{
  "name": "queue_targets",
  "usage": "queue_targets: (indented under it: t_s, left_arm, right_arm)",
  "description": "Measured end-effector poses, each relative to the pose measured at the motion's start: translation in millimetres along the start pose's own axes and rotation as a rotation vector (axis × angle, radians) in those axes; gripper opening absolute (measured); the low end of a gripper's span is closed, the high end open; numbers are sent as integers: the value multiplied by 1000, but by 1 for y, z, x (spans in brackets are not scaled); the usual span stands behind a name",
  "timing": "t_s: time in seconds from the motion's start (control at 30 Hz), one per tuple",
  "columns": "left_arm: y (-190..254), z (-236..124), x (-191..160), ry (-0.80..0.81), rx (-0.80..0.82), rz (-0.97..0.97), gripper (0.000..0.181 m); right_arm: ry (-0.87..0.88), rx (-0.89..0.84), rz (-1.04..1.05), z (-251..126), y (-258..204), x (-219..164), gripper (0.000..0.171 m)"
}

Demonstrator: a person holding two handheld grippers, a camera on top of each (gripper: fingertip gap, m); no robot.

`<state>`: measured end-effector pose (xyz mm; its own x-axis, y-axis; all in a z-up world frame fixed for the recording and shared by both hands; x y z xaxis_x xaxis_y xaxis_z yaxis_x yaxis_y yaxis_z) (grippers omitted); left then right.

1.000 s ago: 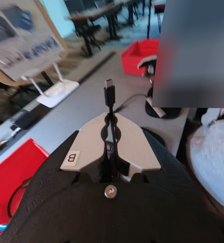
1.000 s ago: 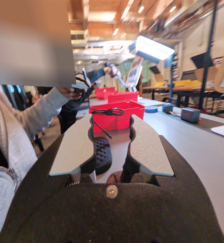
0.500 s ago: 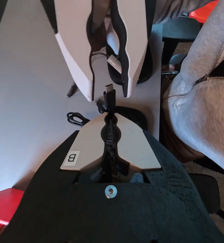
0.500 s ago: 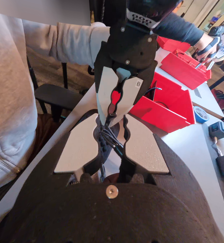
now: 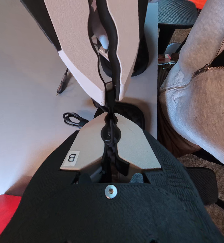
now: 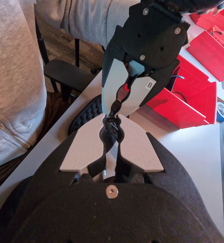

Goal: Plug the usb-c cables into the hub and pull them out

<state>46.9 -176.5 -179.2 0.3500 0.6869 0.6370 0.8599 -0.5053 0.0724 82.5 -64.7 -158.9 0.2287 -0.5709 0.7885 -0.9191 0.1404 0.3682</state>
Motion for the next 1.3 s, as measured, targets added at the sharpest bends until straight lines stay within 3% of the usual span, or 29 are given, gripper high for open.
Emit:
queue_targets:
  t_s: [0.3,0.43,0.5,0.57,0.63,0.67,0.77,0.9,0.97,1.1,1.2,1.23,1.3]
  left_arm:
    - [5,9,-13,30,-22,-25,5]
    - [6,6,-23,153,80,-87,12]
    - [10,1,-32,283,215,-124,24]
    - [11,-11,-42,483,502,-166,36]
    - [21,-25,-51,748,775,-166,41]
    - [30,-30,-53,899,833,-144,41]
    - [56,-20,-45,1252,621,-93,41]
    - [53,20,-18,1446,217,-103,43]
    - [48,32,-1,1551,125,-122,49]
    - [30,35,4,1685,239,-154,54]
    - [27,19,-7,1757,344,-124,53]
    - [28,14,-7,1761,364,-89,52]
    - [26,18,-4,1604,416,-53,52]
  right_arm:
    - [-84,30,-14,9,-9,-5,12]
    - [-40,-57,37,7,-6,-12,12]
    - [-20,-130,73,6,-1,-18,13]
    - [-12,-188,116,4,8,-24,12]
    - [-11,-248,157,2,22,-27,12]
    - [-8,-276,178,1,30,-27,12]
    - [32,-386,232,-4,52,-19,12]
    - [186,-502,337,-8,67,7,12]
    - [267,-501,379,-6,62,23,12]
    - [398,-357,442,-7,34,41,12]
    - [431,-234,571,-9,16,27,12]
    - [440,-208,614,-7,11,18,12]
    - [490,-174,693,-7,4,4,12]
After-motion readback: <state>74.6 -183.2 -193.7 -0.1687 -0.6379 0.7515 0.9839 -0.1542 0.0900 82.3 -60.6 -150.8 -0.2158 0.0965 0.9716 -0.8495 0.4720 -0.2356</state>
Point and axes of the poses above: each gripper's, where its closed fingertips meet, z out along the fingers, x out of its top, y = z × x across the jaws, the point moved 8 cm from there along -z, back along the fingers, and after that the axes turned 8 degrees about -x, right-handed, at the moved point
